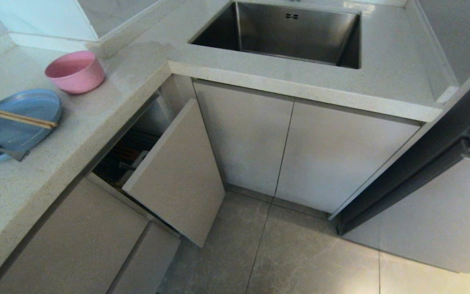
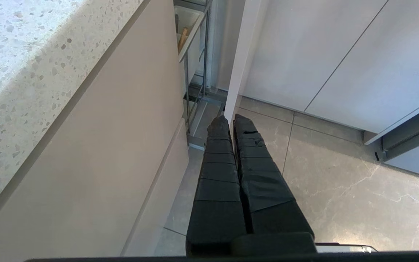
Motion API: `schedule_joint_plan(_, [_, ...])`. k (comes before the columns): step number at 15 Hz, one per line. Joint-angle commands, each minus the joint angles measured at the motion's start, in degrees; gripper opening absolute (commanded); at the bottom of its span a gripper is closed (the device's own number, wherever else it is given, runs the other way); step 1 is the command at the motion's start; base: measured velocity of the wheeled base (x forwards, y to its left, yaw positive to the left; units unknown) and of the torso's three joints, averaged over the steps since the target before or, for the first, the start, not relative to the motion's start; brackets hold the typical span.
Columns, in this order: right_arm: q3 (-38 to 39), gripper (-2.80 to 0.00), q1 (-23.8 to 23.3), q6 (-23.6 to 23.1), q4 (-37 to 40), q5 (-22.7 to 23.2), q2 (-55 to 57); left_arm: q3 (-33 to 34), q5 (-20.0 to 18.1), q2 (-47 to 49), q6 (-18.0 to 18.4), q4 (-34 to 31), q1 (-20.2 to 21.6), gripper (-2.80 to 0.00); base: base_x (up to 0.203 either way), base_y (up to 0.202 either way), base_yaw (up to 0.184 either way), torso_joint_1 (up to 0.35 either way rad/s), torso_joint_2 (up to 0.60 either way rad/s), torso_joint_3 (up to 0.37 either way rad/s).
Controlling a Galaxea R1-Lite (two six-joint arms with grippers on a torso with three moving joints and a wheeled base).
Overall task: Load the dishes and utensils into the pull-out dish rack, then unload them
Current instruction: Open the cupboard
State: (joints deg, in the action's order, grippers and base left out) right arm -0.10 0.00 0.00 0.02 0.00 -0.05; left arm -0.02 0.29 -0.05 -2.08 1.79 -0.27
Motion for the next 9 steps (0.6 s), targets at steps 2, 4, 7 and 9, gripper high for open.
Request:
schedule_joint_plan(2, [0.0, -2.80, 0.0, 0.0, 0.0, 0.0, 0.0, 0.0, 0.1, 0.0, 0.0, 0.1, 0.0, -2.80, 0.000, 0.000, 0.000, 0.000, 0.00, 0.000])
schedule_joint_plan(4, [0.0, -2.80, 0.0, 0.0, 0.0, 0.0, 0.0, -0.1, 0.1, 0.0, 0.0, 0.1, 0.0, -2.80, 0.000, 0.000, 0.000, 0.000, 0.00, 0.000])
schedule_joint_plan(7, [0.0, -2.80, 0.0, 0.0, 0.0, 0.0, 0.0, 0.0, 0.1, 0.0, 0.0, 0.1, 0.0, -2.80, 0.000, 0.000, 0.000, 0.000, 0.00, 0.000])
schedule_joint_plan(9, [0.0, -2.80, 0.0, 0.0, 0.0, 0.0, 0.0, 0.0, 0.1, 0.0, 0.1, 0.1, 0.0, -2.80, 0.000, 0.000, 0.000, 0.000, 0.00, 0.000])
